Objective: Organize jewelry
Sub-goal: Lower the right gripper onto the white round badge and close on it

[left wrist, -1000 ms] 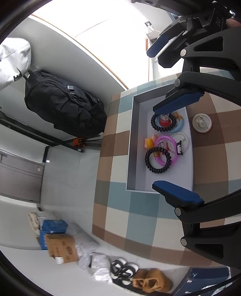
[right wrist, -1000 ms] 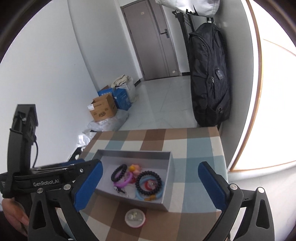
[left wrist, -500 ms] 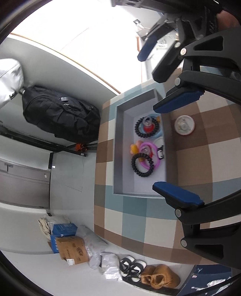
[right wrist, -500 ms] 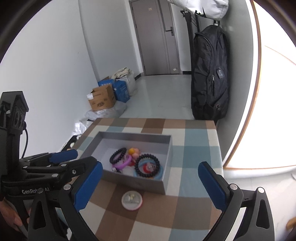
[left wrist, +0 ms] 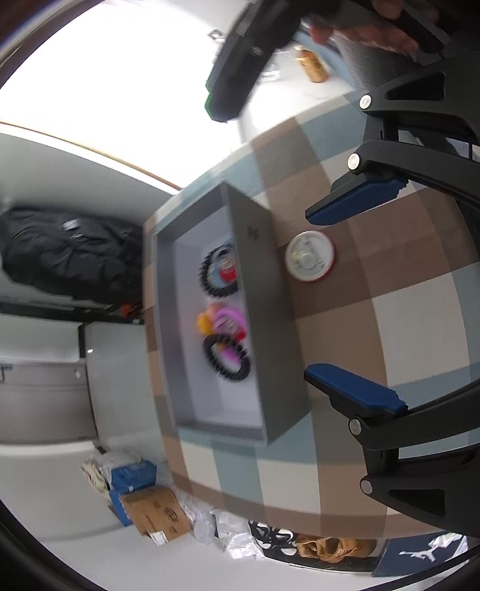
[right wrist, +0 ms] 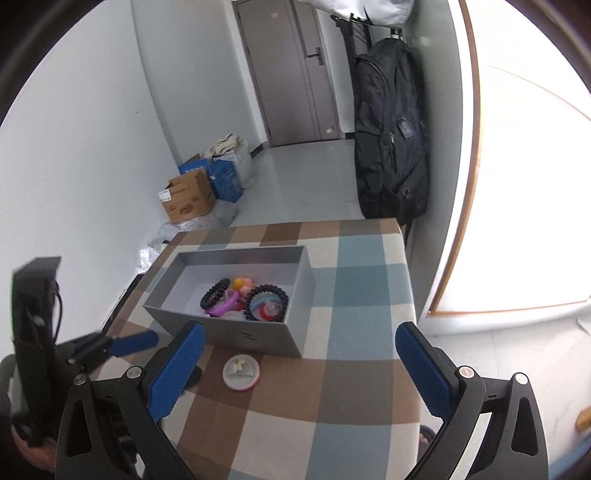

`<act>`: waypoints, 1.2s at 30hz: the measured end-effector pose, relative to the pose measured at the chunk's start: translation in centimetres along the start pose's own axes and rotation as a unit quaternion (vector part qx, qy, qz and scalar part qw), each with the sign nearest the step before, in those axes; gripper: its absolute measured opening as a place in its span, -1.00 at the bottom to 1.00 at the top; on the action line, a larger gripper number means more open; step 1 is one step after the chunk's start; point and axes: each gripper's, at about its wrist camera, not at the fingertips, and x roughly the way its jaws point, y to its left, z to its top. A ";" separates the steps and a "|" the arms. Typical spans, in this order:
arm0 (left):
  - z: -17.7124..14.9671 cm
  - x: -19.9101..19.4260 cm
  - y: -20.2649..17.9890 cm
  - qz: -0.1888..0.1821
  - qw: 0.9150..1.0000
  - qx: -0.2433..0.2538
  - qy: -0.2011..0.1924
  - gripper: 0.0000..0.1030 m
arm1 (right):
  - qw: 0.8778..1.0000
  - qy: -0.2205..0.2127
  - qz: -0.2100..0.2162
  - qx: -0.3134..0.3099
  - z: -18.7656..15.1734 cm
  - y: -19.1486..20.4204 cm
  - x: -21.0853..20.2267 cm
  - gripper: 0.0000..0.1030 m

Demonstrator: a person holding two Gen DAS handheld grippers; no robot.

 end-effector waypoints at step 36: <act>0.7 3.0 -1.9 -0.056 0.998 -0.004 0.030 -0.87 | 0.999 0.031 0.002 0.038 -0.9 -2.7 0.2 1.00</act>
